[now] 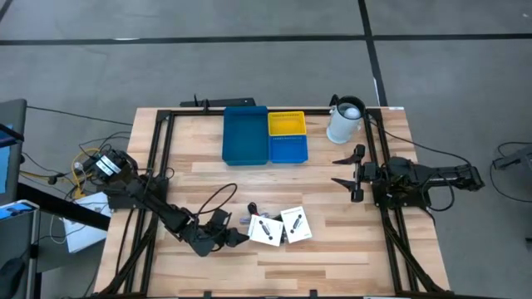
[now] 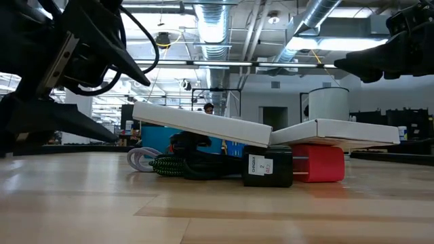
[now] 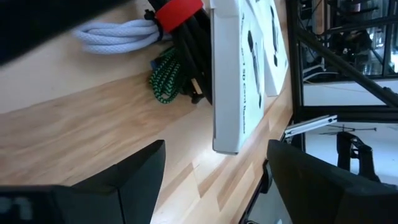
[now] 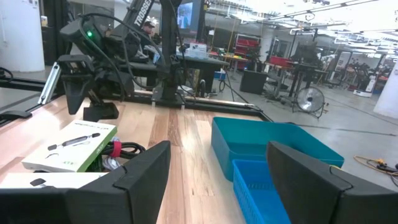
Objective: Pick and place items into bin
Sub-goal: Put the left white card reader box into the blue bin
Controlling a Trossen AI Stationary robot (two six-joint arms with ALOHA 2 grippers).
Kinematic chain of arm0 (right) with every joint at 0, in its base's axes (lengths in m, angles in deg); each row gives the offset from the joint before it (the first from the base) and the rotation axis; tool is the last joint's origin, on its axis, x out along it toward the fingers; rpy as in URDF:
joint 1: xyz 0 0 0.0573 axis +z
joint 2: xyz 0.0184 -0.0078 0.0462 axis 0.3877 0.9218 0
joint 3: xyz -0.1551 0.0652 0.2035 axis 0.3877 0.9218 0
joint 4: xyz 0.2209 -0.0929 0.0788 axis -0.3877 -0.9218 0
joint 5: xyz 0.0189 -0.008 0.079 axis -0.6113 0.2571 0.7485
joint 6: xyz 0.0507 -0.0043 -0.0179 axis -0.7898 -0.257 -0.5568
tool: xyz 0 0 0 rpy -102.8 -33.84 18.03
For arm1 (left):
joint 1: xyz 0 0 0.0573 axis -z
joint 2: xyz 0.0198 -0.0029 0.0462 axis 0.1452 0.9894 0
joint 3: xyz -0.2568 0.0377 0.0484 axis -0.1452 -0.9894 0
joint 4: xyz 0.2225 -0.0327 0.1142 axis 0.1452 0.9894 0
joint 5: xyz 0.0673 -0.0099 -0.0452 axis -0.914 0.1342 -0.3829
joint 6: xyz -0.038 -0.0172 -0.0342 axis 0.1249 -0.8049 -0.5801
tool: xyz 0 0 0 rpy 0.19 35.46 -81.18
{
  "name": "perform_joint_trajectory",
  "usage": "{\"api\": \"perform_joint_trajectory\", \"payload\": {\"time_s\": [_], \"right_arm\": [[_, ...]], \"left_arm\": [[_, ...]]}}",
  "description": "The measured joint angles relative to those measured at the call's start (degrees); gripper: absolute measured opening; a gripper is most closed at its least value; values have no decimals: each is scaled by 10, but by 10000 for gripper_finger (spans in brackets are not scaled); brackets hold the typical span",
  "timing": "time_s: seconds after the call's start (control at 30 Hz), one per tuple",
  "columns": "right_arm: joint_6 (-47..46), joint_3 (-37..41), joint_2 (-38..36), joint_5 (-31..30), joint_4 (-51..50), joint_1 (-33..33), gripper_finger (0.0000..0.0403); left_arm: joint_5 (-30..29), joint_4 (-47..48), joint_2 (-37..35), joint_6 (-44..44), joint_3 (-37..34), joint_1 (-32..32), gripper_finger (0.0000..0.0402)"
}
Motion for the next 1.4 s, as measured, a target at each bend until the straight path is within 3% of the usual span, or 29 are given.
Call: {"api": "perform_joint_trajectory", "payload": {"time_s": [1.4], "right_arm": [[0, 0, 0, 0, 0, 0, 260]], "left_arm": [[-1, 22, 0, 16, 21, -12, 271]]}}
